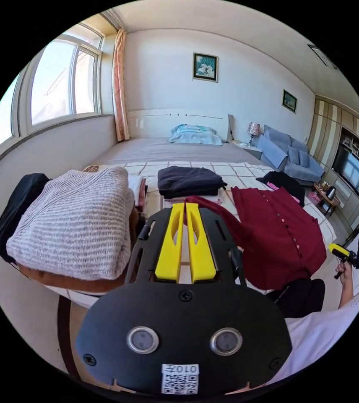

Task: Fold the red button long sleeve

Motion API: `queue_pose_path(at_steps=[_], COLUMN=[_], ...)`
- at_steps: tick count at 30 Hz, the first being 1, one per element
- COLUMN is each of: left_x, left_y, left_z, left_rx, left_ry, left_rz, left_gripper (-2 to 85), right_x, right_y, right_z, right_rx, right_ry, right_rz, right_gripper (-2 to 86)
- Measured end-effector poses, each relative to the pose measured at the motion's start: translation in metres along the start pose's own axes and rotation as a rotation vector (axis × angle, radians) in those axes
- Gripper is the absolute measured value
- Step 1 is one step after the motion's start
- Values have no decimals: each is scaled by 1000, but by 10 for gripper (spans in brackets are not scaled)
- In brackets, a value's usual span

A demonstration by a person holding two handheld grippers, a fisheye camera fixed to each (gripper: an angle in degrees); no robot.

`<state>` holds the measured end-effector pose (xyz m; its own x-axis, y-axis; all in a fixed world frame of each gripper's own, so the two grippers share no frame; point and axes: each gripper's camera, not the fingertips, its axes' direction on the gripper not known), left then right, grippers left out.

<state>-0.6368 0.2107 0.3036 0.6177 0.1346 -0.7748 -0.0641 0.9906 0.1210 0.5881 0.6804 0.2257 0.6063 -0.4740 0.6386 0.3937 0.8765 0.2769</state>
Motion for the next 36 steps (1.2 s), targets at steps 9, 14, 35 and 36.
queue_pose_path(at_steps=[9, 14, 35, 36], left_x=[22, 4, 83, 82], left_y=[23, 8, 38, 36], left_z=[80, 132, 140, 143], left_rx=[-326, -567, -352, -344], left_ry=[-346, -3, 316, 341], left_rz=[199, 186, 337, 338], left_gripper=[12, 50, 33, 30], right_x=[-53, -3, 264, 261], right_y=[-33, 0, -76, -78], right_z=[38, 21, 80, 71], right_rx=[-89, -47, -120, -74], right_ry=[2, 52, 124, 99], right_rz=[-106, 104, 545, 551], right_gripper=[112, 134, 49, 47])
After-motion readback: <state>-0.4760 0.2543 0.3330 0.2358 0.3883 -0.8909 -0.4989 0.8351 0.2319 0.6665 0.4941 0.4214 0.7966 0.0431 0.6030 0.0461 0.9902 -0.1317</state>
